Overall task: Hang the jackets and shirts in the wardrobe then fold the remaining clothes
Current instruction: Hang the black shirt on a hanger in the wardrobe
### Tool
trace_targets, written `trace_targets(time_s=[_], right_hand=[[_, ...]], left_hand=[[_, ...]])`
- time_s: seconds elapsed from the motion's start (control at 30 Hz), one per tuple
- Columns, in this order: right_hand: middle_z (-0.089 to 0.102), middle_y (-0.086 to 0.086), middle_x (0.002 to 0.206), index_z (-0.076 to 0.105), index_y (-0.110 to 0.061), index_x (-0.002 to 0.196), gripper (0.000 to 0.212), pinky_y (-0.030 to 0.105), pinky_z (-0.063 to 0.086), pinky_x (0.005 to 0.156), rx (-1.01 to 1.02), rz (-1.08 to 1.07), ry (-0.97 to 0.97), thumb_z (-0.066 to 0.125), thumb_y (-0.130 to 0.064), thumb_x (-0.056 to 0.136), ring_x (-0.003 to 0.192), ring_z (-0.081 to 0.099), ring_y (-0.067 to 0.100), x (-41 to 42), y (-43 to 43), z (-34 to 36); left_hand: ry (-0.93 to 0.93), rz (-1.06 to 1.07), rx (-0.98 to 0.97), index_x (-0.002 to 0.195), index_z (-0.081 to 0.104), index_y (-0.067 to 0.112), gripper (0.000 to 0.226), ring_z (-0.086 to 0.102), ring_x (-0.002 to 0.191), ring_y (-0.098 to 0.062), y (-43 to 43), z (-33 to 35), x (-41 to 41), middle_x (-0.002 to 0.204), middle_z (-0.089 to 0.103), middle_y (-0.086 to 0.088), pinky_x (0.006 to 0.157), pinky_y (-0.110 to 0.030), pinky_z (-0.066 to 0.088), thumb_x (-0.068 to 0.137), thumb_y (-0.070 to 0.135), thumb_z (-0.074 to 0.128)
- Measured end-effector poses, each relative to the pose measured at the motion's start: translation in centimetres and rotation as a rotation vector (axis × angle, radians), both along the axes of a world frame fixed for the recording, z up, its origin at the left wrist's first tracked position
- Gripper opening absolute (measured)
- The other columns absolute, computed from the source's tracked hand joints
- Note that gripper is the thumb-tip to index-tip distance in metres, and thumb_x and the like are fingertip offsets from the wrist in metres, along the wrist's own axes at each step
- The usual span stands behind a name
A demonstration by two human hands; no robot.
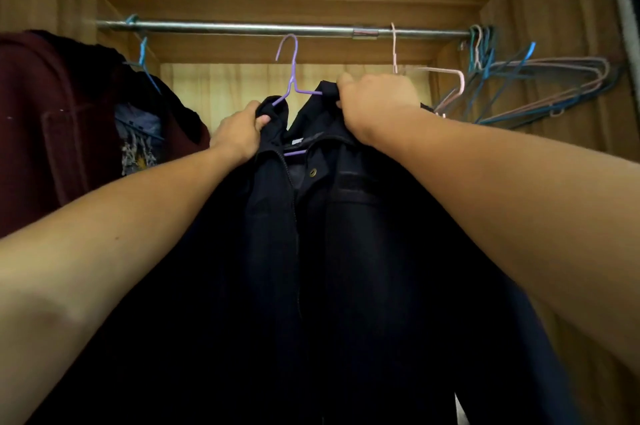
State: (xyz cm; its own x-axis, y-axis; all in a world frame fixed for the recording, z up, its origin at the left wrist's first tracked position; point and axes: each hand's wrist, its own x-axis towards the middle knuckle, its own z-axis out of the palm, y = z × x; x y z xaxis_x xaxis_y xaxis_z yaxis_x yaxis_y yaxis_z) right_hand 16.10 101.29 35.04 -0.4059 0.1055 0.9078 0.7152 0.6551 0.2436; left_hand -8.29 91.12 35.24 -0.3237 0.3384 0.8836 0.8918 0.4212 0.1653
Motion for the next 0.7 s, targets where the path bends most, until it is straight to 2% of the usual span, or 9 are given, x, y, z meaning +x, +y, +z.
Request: trace_targets(time_s=[0.1, 0.23, 0.4, 0.57, 0.7], right_hand=[[0.066, 0.01, 0.11, 0.048, -0.013, 0.127, 0.025, 0.037, 0.035, 0.061, 0.012, -0.067, 0.007, 0.039, -0.017, 0.104, 0.081, 0.049, 0.033, -0.2, 0.1, 0.7], [0.067, 0.011, 0.112, 0.048, -0.013, 0.125, 0.025, 0.039, 0.037, 0.066, 0.049, -0.122, 0.001, 0.039, -0.014, 0.102, 0.09, 0.06, 0.037, -0.2, 0.8, 1.8], [0.064, 0.017, 0.123, 0.046, -0.01, 0.13, 0.029, 0.04, 0.037, 0.071, 0.118, -0.176, -0.007, 0.04, -0.015, 0.102, 0.11, 0.061, 0.042, 0.3, 2.0, 4.3], [0.062, 0.018, 0.129, 0.046, -0.012, 0.135, 0.033, 0.04, 0.036, 0.075, 0.167, -0.236, 0.004, 0.039, -0.019, 0.104, 0.116, 0.059, 0.041, 0.1, 3.6, 6.5], [0.062, 0.016, 0.127, 0.047, -0.011, 0.137, 0.035, 0.04, 0.036, 0.074, 0.197, -0.279, 0.01, 0.038, -0.019, 0.104, 0.113, 0.06, 0.041, 0.1, 4.5, 7.6]], left_hand=[[-0.022, -0.038, -0.008, 0.123, 0.046, 0.025, 0.025, 0.058, 0.108, -0.042, 1.3, 1.5, -0.9, 0.119, 0.064, -0.017, 0.094, -0.052, 0.047, 0.105, 0.041, 0.038], [-0.027, -0.082, 0.017, 0.122, 0.051, 0.023, 0.024, 0.057, 0.112, -0.041, 3.3, 3.2, -1.6, 0.122, 0.064, -0.016, 0.095, -0.048, 0.047, 0.105, 0.038, 0.041], [-0.025, -0.147, 0.084, 0.136, 0.05, 0.032, 0.033, 0.056, 0.119, -0.039, 5.6, 5.5, -1.4, 0.131, 0.063, -0.01, 0.1, -0.051, 0.046, 0.104, 0.039, 0.042], [-0.05, -0.19, 0.107, 0.133, 0.051, 0.034, 0.033, 0.056, 0.12, -0.038, 7.7, 7.3, -1.6, 0.131, 0.063, -0.009, 0.102, -0.051, 0.046, 0.103, 0.043, 0.042], [-0.046, -0.193, 0.117, 0.138, 0.051, 0.028, 0.035, 0.054, 0.123, -0.04, 9.7, 8.8, -1.3, 0.134, 0.061, -0.013, 0.103, -0.046, 0.044, 0.105, 0.038, 0.043]])
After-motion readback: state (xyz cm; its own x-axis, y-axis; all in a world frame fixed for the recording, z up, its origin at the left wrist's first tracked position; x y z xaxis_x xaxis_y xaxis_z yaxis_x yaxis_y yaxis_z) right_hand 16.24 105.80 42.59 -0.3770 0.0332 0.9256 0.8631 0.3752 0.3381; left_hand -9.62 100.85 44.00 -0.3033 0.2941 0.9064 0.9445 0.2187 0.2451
